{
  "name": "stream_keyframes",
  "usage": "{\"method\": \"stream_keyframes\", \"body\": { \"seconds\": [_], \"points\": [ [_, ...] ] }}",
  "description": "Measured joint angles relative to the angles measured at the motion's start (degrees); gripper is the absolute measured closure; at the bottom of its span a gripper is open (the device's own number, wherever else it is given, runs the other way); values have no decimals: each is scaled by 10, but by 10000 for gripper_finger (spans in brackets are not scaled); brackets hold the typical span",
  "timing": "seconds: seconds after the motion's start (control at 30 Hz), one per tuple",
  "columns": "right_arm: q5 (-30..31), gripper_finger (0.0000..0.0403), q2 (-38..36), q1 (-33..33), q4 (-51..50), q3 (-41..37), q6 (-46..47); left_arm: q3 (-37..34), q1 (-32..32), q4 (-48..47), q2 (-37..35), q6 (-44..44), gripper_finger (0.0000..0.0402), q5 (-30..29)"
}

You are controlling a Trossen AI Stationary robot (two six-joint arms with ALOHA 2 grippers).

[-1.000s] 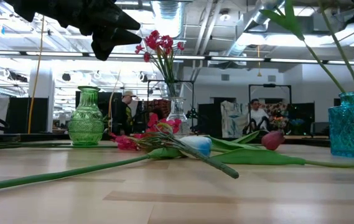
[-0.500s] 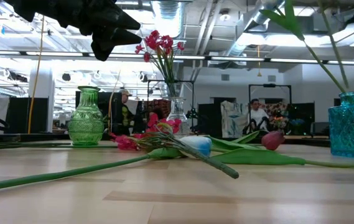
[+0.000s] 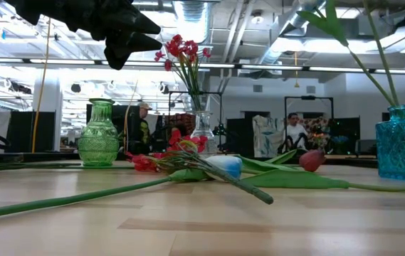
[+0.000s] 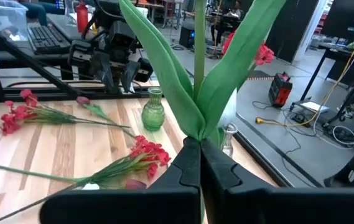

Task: Sort flowers into vase by color
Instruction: Put the top white tulip into the blue vase

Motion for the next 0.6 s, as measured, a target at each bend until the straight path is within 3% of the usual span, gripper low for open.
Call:
{"method": "stream_keyframes", "body": {
  "seconds": [0.23,0.6],
  "points": [
    [8,379,34,0,-89,-9,133,0,0,0,0,0,260,0],
    [46,379,76,0,-87,-109,291,0,0,0,0,-1,260,0]
  ]
}}
